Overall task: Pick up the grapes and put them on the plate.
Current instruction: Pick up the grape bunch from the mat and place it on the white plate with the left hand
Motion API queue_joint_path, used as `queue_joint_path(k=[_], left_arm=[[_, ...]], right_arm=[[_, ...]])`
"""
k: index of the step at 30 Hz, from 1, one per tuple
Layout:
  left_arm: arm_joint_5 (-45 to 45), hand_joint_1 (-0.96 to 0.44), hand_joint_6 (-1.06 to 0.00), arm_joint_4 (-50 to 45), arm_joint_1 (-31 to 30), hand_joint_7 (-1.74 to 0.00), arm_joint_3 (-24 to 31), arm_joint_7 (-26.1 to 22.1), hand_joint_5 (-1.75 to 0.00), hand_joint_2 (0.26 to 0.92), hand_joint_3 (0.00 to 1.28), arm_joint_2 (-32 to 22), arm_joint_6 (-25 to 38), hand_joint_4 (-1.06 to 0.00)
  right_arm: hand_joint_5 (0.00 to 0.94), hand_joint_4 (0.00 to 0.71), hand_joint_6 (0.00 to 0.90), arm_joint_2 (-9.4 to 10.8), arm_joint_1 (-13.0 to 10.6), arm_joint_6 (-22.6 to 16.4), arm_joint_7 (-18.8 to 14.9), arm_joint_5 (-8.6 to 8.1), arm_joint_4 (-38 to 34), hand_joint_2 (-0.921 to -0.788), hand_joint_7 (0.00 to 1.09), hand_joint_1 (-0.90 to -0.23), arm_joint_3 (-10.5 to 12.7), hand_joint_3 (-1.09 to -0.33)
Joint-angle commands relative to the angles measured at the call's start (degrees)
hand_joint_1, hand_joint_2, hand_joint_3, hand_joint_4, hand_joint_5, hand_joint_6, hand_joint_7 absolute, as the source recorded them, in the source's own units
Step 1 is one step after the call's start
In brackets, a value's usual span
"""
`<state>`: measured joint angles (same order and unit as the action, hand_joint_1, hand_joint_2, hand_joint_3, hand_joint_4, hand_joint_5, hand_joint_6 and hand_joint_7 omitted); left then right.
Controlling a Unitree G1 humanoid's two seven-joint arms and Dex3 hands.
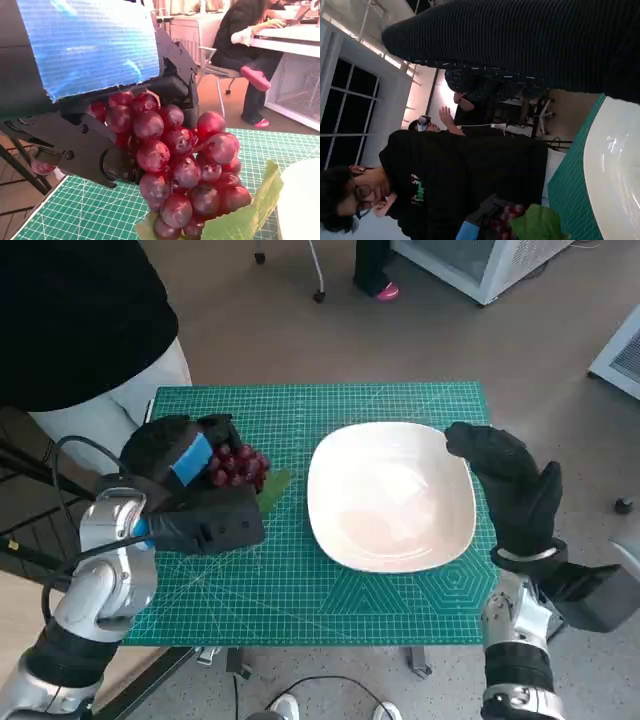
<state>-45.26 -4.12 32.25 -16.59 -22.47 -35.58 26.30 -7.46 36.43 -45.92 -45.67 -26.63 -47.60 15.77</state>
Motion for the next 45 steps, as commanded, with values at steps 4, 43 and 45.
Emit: queue_joint_path(k=[4,43,45], left_arm=[[-1.2,0.00,-0.59,-1.1,0.0,-1.20,0.3,-0.8,-1.23,0.921,0.11,-0.1,-0.2,-0.63],[-6.2,0.00,-0.59,-0.1,17.8,-1.07,-5.1,-4.4,-1.36,0.921,0.13,10.5,-6.2,-0.62],[-5.6,0.00,-0.58,1.1,19.0,-1.10,-5.1,-4.0,-1.37,0.921,0.14,11.3,-7.5,-0.60]], right_arm=[[0.002,0.570,0.489,0.2,-0.5,0.2,-0.7,0.16,-0.7,-0.921,0.00,-0.374,0.1,-0.535],[0.006,0.585,0.510,-0.4,-3.0,1.9,1.5,0.53,3.8,-0.921,0.01,-0.387,1.3,-0.506],[0.006,0.586,0.512,-0.4,-3.3,1.8,1.9,0.70,4.2,-0.921,0.01,-0.388,1.2,-0.505]])
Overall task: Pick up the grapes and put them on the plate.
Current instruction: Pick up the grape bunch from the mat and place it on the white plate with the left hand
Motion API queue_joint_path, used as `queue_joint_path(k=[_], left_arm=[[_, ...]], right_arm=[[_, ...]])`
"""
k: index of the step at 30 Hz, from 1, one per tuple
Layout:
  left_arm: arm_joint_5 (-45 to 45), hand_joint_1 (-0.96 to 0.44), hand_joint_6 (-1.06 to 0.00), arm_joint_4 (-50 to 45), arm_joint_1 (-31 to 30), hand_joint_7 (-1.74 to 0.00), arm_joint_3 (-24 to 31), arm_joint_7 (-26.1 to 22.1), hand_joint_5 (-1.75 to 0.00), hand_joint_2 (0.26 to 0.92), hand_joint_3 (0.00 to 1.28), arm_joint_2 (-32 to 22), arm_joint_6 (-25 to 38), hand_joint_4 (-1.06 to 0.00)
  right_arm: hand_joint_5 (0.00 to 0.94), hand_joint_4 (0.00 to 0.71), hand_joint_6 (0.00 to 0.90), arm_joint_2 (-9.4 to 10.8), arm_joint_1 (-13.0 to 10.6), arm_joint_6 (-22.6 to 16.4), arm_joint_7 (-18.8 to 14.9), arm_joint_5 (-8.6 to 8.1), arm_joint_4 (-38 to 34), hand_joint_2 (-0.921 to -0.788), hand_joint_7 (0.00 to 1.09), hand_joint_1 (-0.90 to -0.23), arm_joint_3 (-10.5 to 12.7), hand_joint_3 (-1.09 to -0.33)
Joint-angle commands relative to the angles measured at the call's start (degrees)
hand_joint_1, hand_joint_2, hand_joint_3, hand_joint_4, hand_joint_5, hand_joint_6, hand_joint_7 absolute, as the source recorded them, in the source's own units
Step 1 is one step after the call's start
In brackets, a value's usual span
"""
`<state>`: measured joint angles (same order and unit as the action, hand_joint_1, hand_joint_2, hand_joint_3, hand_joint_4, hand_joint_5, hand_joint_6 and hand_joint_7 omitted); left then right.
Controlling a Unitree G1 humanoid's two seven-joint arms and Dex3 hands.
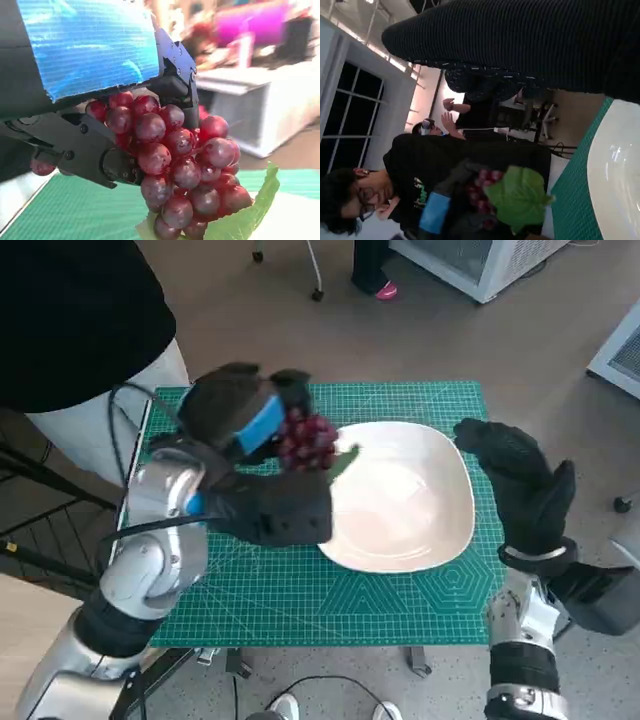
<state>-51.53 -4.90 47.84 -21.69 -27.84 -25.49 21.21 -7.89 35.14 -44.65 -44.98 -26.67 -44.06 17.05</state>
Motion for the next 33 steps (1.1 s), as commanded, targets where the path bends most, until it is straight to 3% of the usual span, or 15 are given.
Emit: queue_joint_path(k=[1,6,15,17,23,27,33], left_arm=[[1.0,0.00,-0.58,2.5,4.0,-1.13,0.0,1.6,-1.36,0.921,0.14,1.6,-3.1,-0.59],[2.3,0.00,-0.50,7.1,7.1,-1.31,-0.2,2.6,-1.37,0.921,0.21,3.7,-5.7,-0.49],[3.1,0.00,-0.47,17.2,12.1,-1.36,-2.5,4.4,-1.40,0.920,0.23,9.2,-7.5,-0.46],[3.1,0.00,-0.48,19.5,13.0,-1.34,-3.2,5.2,-1.38,0.921,0.22,10.4,-7.9,-0.47],[2.9,0.00,-0.58,27.5,15.5,-1.09,-5.3,8.1,-1.48,0.921,0.18,14.2,-9.0,-0.51],[3.2,0.00,-0.53,32.1,16.7,-1.24,-6.2,9.4,-1.40,0.921,0.19,16.3,-9.5,-0.50],[3.9,0.00,-0.44,38.4,17.9,-1.38,-7.2,11.2,-1.43,0.921,0.26,18.8,-10.7,-0.43]], right_arm=[[0.006,0.587,0.512,0.1,-2.1,0.5,1.5,0.79,0.9,-0.921,0.01,-0.389,-0.1,-0.505],[0.006,0.589,0.514,0.2,-2.7,0.5,2.4,0.82,1.8,-0.921,0.01,-0.390,-0.2,-0.501],[0.005,0.591,0.515,0.1,-3.8,0.9,3.1,0.42,3.5,-0.921,0.01,-0.397,-0.3,-0.496],[0.005,0.591,0.514,0.1,-4.1,1.0,3.4,0.46,3.9,-0.921,0.01,-0.398,-0.4,-0.495],[0.004,0.592,0.513,0.1,-5.0,1.1,4.3,0.73,5.6,-0.921,0.01,-0.395,-0.6,-0.497],[0.004,0.593,0.513,0.0,-5.4,1.3,4.5,0.50,6.2,-0.921,0.01,-0.394,-0.6,-0.499],[0.002,0.591,0.511,0.0,-6.0,1.7,5.3,0.58,7.2,-0.921,0.01,-0.391,-0.6,-0.504]])
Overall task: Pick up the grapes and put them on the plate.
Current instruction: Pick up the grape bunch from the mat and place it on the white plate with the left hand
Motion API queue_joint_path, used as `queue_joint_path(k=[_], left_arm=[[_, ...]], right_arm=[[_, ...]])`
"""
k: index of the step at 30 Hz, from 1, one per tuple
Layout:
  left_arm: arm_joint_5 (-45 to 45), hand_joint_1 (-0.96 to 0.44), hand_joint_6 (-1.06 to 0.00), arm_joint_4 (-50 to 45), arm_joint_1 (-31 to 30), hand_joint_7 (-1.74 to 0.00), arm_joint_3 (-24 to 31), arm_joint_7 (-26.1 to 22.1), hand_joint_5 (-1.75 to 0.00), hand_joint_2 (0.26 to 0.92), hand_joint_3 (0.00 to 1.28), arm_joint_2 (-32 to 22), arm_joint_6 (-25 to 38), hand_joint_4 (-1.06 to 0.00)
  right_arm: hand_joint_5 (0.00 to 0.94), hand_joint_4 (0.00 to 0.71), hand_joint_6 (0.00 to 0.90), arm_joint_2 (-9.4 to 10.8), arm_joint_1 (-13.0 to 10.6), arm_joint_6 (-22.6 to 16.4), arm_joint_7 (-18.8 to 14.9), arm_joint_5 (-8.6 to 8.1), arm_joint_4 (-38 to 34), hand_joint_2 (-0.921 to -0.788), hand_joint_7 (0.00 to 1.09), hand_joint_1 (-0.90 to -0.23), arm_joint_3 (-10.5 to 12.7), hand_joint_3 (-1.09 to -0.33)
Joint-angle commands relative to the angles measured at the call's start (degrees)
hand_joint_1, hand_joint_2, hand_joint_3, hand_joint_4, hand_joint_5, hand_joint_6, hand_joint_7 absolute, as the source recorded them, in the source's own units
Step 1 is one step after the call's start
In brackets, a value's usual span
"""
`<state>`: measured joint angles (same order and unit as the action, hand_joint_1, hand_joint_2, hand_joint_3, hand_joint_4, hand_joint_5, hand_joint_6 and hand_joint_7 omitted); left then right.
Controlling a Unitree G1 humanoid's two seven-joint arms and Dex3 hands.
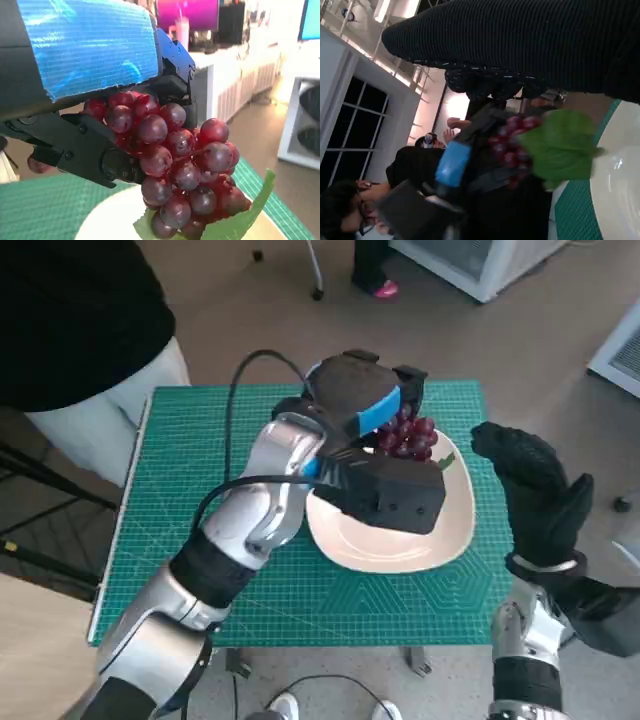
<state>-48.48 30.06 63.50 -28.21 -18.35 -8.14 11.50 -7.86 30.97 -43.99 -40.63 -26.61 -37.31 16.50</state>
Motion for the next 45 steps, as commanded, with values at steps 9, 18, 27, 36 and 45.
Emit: queue_joint_path(k=[9,18,27,36,45], left_arm=[[2.1,0.00,-0.56,11.2,3.1,-1.09,-1.7,3.5,-1.55,0.921,0.21,3.2,-2.5,-0.46],[5.4,0.08,-0.54,15.4,3.7,-1.06,-0.1,3.3,-1.36,0.912,0.17,4.8,-2.1,-0.55],[5.3,-0.21,-0.30,15.8,3.4,-0.10,-1.8,2.7,-0.81,0.891,0.06,5.0,0.5,-0.37],[4.8,-0.73,-0.12,14.8,3.0,0.00,-3.9,1.0,-0.03,0.918,0.02,3.8,0.9,-0.04],[9.1,-0.77,-0.10,13.6,1.5,0.00,-1.3,0.1,0.00,0.921,0.05,2.4,-2.7,0.00]], right_arm=[[0.000,0.588,0.507,0.0,-2.9,1.0,2.6,1.21,2.1,-0.921,0.00,-0.386,-0.5,-0.515],[0.000,0.580,0.497,-0.1,-3.0,1.1,3.7,1.86,2.6,-0.921,0.00,-0.382,-1.0,-0.529],[0.000,0.572,0.488,-0.1,-2.4,1.7,3.3,1.45,2.0,-0.921,0.00,-0.373,-1.1,-0.544],[0.000,0.569,0.484,0.1,-2.0,2.3,2.9,1.17,1.7,-0.921,0.00,-0.370,-1.2,-0.551],[0.001,0.568,0.481,0.2,-1.4,2.5,2.6,1.17,0.9,-0.921,0.00,-0.369,-1.2,-0.552]])
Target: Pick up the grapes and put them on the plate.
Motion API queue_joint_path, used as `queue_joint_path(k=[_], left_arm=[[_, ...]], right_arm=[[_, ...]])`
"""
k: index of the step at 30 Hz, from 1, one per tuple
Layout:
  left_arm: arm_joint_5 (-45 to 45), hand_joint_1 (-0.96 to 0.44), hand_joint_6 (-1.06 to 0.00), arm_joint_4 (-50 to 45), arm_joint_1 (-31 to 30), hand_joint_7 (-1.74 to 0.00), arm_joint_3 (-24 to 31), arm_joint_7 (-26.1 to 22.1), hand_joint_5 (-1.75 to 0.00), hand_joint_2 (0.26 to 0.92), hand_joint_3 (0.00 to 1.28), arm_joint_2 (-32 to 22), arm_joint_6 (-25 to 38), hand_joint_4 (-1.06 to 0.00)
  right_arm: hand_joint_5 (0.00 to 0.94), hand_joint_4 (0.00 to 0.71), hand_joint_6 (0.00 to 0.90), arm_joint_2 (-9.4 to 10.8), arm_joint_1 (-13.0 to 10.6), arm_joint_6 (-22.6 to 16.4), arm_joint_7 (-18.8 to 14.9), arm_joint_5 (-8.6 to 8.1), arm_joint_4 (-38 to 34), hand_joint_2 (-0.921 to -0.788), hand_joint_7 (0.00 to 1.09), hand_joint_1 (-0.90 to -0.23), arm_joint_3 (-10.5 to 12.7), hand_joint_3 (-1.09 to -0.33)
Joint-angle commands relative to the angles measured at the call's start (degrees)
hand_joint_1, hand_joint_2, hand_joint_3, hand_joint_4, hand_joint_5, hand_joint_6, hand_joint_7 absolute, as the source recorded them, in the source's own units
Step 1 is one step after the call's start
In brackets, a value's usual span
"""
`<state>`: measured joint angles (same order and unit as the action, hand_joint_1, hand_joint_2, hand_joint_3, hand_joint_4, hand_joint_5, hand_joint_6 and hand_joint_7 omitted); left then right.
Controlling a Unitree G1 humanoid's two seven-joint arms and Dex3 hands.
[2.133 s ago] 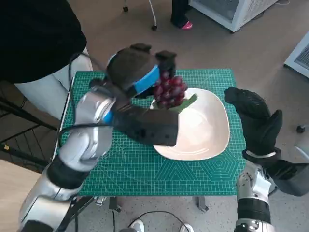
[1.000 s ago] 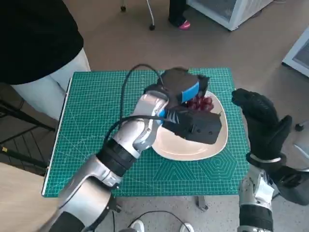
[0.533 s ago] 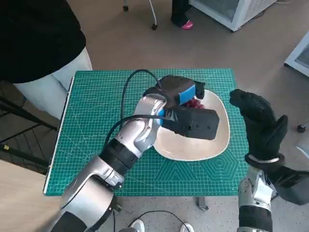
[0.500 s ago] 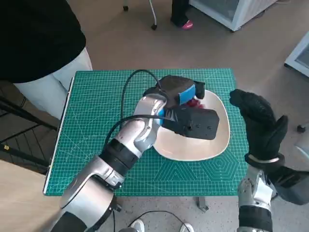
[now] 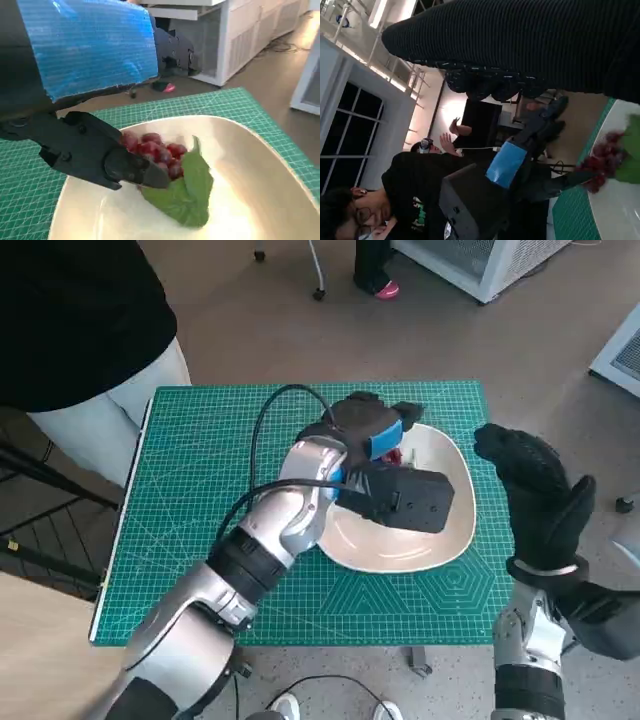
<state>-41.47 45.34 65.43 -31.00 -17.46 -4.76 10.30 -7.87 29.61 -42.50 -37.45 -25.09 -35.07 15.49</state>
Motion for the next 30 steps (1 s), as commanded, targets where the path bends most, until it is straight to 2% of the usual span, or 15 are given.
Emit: queue_joint_path(k=[1,8,11,17,20,24,30], left_arm=[[2.6,-0.76,-0.10,-2.1,-0.7,0.00,1.8,-0.8,0.00,0.921,0.05,-1.2,-1.8,0.00],[5.7,-0.67,-0.11,-10.1,-5.1,0.00,5.3,0.0,0.00,0.921,0.06,-5.5,-4.3,-0.01],[7.4,-0.60,-0.13,-14.4,-8.6,-0.01,8.0,2.6,-0.01,0.921,0.08,-7.7,-7.0,-0.02],[13.9,-0.50,-0.19,-16.3,-15.7,-0.04,15.4,10.7,-0.03,0.921,0.16,-11.3,-19.3,-0.09],[20.0,-0.48,-0.21,-14.8,-19.0,-0.04,20.3,12.2,-0.03,0.921,0.24,-12.8,-27.1,-0.12],[29.4,-0.48,-0.22,-14.4,-23.2,-0.03,25.9,9.2,-0.02,0.921,0.30,-13.6,-33.3,-0.15],[46.2,-0.53,-0.19,-17.5,-29.7,-0.02,32.8,-1.1,-0.01,0.921,0.36,-12.7,-35.2,-0.14]], right_arm=[[0.001,0.569,0.481,0.2,0.0,1.0,-0.6,-0.31,-1.4,-0.921,0.00,-0.369,-0.2,-0.552],[0.001,0.570,0.482,0.3,0.7,0.7,-0.5,0.18,-2.0,-0.921,0.00,-0.371,-0.4,-0.549],[0.001,0.571,0.483,0.3,1.3,0.6,-0.5,0.37,-2.7,-0.921,0.00,-0.371,-0.4,-0.547],[0.003,0.574,0.486,0.3,2.4,0.3,-0.8,0.44,-4.2,-0.921,0.00,-0.373,-0.5,-0.540],[0.004,0.576,0.488,0.2,2.9,0.0,-1.1,0.40,-5.0,-0.921,0.00,-0.373,-0.4,-0.534],[0.005,0.581,0.490,0.2,3.4,-0.3,-1.3,0.53,-5.7,-0.921,0.00,-0.374,-0.4,-0.529],[0.009,0.594,0.496,0.4,3.8,-1.3,-1.3,0.90,-6.5,-0.921,0.01,-0.382,-0.5,-0.515]])
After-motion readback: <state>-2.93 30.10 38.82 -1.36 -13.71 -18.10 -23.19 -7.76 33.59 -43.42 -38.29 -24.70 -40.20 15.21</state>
